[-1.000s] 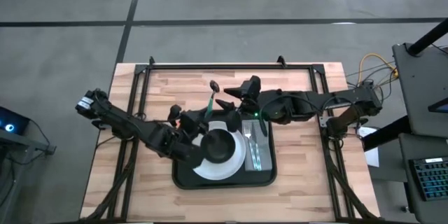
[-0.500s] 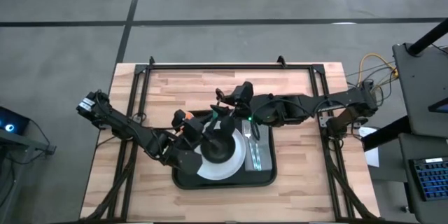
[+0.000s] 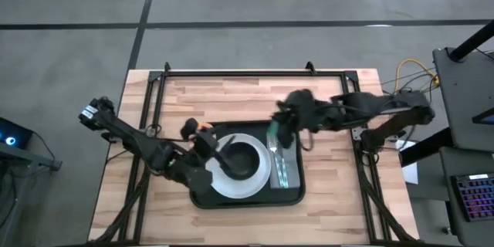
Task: Set up tray
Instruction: Put the spoon on top of the napkin on the shelf
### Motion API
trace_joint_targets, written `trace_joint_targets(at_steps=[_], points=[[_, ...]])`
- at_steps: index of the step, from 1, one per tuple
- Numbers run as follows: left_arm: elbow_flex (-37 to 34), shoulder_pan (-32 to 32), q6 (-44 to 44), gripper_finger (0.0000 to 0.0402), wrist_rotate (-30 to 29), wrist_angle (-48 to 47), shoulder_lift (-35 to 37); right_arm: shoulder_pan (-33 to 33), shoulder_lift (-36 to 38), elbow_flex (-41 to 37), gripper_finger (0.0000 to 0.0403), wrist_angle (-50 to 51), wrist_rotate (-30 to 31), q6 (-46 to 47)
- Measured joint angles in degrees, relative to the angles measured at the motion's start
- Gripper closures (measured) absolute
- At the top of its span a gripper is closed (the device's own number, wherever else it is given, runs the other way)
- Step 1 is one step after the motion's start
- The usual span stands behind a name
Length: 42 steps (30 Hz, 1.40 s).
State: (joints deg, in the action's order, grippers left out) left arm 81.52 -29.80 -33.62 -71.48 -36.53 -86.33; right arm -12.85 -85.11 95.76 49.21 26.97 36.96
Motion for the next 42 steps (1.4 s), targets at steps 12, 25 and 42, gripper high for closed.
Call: trace_joint_targets(at_steps=[12,25,42], points=[[-6.10,0.07,-5.06,0.0150,1.59,-7.20,9.83,-3.63,22.06,-28.13,0.0388,-13.44,-27.41,22.15],[-8.33,0.05,-4.48,0.0148,2.43,-7.12,16.42,5.63,33.42,-65.01,0.0388,-41.06,-44.81,37.14],[-8.53,0.05,-4.47,0.0148,2.56,-7.14,16.27,23.12,19.09,-71.42,0.0388,-53.81,-67.25,34.58]])
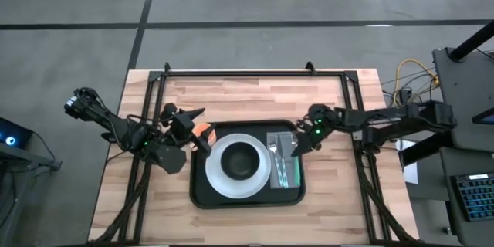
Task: Set up tray
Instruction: Put the spoon on top of the napkin on the shelf
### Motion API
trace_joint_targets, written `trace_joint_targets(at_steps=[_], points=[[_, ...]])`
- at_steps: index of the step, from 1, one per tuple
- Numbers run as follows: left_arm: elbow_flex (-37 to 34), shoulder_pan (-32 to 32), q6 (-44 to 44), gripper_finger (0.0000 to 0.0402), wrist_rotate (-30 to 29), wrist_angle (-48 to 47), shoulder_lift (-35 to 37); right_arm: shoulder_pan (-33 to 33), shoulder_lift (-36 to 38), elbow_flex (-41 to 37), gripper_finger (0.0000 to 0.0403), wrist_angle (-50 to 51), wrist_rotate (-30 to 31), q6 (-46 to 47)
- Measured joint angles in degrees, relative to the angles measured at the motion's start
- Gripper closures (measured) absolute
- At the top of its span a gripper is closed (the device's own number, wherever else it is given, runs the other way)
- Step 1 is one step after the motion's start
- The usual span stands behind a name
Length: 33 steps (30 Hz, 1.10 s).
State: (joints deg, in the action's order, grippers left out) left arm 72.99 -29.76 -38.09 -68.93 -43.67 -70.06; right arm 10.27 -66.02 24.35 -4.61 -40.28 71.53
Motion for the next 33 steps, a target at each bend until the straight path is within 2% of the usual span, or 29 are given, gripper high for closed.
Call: trace_joint_targets(at_steps=[4,9,16,21,26,33], points=[[0.00,-0.02,0.00,0.0148,0.02,-0.01,0.00,0.15,-7.58,0.30,0.0388,-3.98,-1.87,-1.38],[0.00,-0.09,0.01,0.0148,2.20,-0.05,-0.02,0.23,-15.60,0.77,0.0388,-3.87,-1.98,-4.17],[0.00,-0.20,0.00,0.0148,3.77,-0.03,-0.02,0.37,-21.93,2.79,0.0388,-9.95,-1.89,-5.05],[0.00,-0.20,0.00,0.0148,4.65,-0.02,-0.02,0.69,-26.11,3.52,0.0388,-10.71,-1.83,-6.08],[0.00,-0.22,0.00,0.0148,6.32,-0.03,-0.02,0.69,-27.59,3.72,0.0385,-11.01,-1.88,-6.85],[0.00,-0.22,0.00,0.0148,6.54,0.03,-0.02,1.38,-24.14,3.51,0.0314,-10.50,0.41,-9.45]])
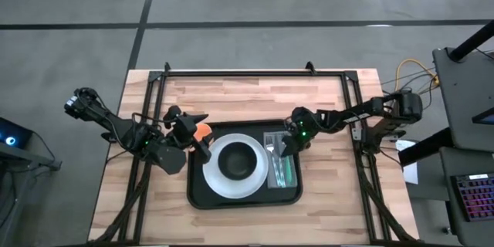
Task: Set up tray
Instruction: Put the spoon on top of the napkin on the shelf, then return to Home Position
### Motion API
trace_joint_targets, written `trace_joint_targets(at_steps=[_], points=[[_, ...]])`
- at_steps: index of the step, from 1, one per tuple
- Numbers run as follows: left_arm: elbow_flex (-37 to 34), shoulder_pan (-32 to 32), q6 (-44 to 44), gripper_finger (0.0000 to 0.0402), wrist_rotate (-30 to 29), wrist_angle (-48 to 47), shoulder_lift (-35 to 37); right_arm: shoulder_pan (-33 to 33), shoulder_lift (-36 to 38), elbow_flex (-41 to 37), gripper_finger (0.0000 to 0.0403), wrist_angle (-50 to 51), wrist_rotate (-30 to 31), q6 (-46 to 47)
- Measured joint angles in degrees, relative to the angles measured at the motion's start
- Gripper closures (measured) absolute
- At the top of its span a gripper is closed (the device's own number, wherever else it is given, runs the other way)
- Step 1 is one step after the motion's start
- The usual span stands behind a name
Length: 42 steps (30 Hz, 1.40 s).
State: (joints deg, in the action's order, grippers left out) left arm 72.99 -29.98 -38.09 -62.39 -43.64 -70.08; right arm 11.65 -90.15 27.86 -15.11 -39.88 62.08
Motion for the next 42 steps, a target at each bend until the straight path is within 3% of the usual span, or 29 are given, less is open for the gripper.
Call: trace_joint_targets(at_steps=[6,14,24,29,39,42], points=[[0.00,0.00,0.00,0.0148,0.00,0.09,0.00,0.32,0.64,-0.02,0.0279,0.15,0.02,0.07],[0.00,0.00,0.00,0.0148,1.33,0.11,0.00,0.36,0.64,-0.02,0.0272,5.39,-0.46,-0.49],[0.00,-0.01,0.00,0.0148,1.31,0.14,0.00,0.36,0.95,-0.02,0.0335,5.79,-2.34,-2.12],[0.00,0.00,0.00,0.0148,1.31,0.14,0.00,0.34,1.70,-0.02,0.0387,5.86,-3.16,-3.99],[0.00,0.00,0.00,0.0148,1.31,0.33,0.00,-0.92,7.27,0.00,0.0394,6.42,-1.96,0.15],[0.00,-0.02,0.00,0.0148,1.31,0.51,0.00,-5.82,10.75,0.04,0.0395,11.71,5.01,4.31]])
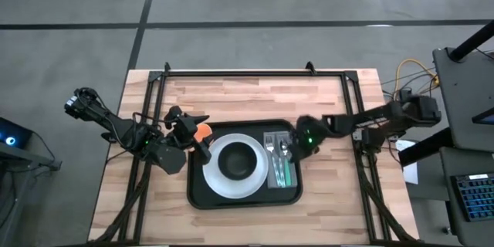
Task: Set up tray
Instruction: Return to Home Position
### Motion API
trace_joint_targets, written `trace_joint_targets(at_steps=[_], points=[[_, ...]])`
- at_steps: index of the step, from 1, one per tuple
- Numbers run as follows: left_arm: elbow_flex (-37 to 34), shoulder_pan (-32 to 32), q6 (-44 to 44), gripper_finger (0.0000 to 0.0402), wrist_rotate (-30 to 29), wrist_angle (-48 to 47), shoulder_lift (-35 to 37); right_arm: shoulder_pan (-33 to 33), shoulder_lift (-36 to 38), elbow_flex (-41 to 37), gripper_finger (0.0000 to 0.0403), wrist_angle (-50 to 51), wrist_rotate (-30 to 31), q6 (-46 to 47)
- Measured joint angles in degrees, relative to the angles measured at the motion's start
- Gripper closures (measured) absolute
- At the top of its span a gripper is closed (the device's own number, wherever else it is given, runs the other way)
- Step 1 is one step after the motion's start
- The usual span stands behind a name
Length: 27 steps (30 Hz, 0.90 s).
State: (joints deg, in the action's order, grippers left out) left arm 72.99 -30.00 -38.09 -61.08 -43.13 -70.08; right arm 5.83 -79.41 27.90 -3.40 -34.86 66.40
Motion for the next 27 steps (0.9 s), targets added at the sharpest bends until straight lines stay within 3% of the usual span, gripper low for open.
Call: trace_joint_targets(at_steps=[6,8,15,21,27], points=[[0.00,0.20,0.00,0.0148,-0.09,-0.21,0.00,-14.93,4.26,1.28,0.0395,9.20,26.71,5.99],[0.00,0.42,0.02,0.0148,-0.07,-0.43,0.00,-18.75,4.33,3.22,0.0395,10.62,31.42,7.75],[0.00,0.42,1.46,0.0148,-0.11,-0.53,0.00,-24.78,-2.83,10.51,0.0395,12.49,33.98,7.92],[0.07,0.44,1.55,0.0148,-0.11,-0.51,0.00,-25.57,-9.20,13.76,0.0395,13.58,32.09,5.77],[0.07,0.42,1.53,0.0148,1.05,-0.57,0.00,-25.55,-10.07,14.07,0.0395,13.53,31.56,4.76]])
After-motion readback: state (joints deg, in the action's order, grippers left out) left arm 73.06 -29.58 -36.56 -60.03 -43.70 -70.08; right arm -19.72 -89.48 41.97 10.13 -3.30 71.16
